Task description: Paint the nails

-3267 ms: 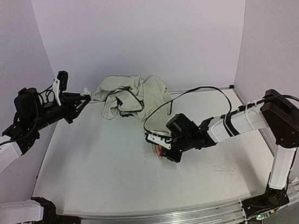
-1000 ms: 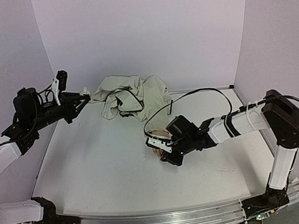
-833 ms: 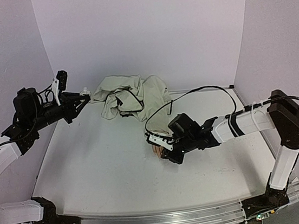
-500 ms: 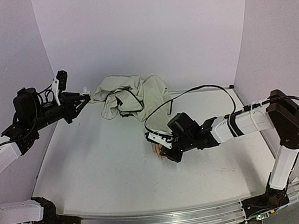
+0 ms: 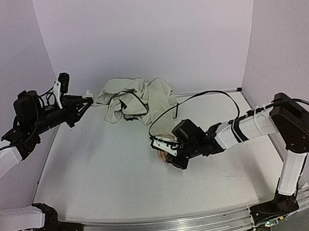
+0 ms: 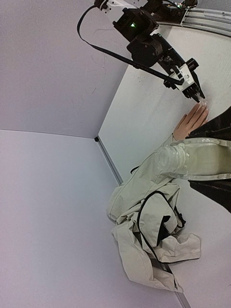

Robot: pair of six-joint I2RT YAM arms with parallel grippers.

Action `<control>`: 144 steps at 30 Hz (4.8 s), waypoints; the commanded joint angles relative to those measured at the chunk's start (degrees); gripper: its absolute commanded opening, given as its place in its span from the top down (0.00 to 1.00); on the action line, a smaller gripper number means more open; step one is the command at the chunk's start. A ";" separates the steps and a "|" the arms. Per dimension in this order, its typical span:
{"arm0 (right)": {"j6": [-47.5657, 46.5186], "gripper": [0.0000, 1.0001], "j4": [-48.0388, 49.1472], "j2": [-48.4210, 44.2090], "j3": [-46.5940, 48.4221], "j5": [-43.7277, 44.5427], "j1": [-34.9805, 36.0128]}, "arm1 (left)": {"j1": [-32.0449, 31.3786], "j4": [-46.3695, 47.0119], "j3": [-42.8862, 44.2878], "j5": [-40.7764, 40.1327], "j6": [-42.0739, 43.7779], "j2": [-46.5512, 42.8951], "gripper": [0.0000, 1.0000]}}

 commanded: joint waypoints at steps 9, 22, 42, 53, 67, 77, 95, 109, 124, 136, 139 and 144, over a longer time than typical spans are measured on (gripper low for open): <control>0.33 1.00 -1.16 0.21 0.62 -0.48 0.18 | 0.34 4.22 0.18 1.22 -0.05 -1.23 1.00; 1.12 1.00 -2.52 -0.05 0.18 -1.63 0.33 | 0.34 4.23 0.08 1.15 -0.05 -1.63 1.00; 1.47 1.00 -3.86 0.21 0.09 -2.97 0.71 | 0.31 4.16 0.08 1.31 -0.06 -1.80 1.00; 1.47 1.00 -4.77 -0.18 0.27 -3.51 0.77 | 0.29 4.20 -0.06 1.26 -0.11 -2.00 1.00; 2.51 1.00 0.88 -6.22 -1.47 0.68 0.49 | 0.34 4.20 0.03 1.31 -0.18 -1.81 1.00; 1.14 1.00 1.05 -2.51 0.91 0.51 0.35 | 0.34 4.18 0.11 1.24 -0.16 -1.42 1.00; -0.09 1.00 1.72 0.41 2.31 0.89 0.20 | 0.60 4.16 0.16 1.40 -0.26 -1.22 1.00; 0.51 1.00 1.01 0.43 1.16 1.88 0.26 | 0.65 4.21 0.08 1.56 -0.25 -1.37 1.00; 1.73 1.00 -1.13 -0.44 -0.32 0.66 0.30 | 0.66 4.22 0.08 1.79 -0.49 -1.76 1.00; 1.83 1.00 -2.91 -1.59 -0.83 -1.05 0.51 | 0.69 4.18 0.06 2.00 -0.51 -2.07 1.00; 1.91 1.00 -3.45 -1.85 -0.79 -1.14 0.62 | 0.69 4.20 -0.06 1.99 -0.55 -2.23 1.00; 2.12 1.00 -3.57 -4.05 -1.29 -1.86 0.60 | 0.69 4.19 0.00 2.09 -0.59 -2.37 1.00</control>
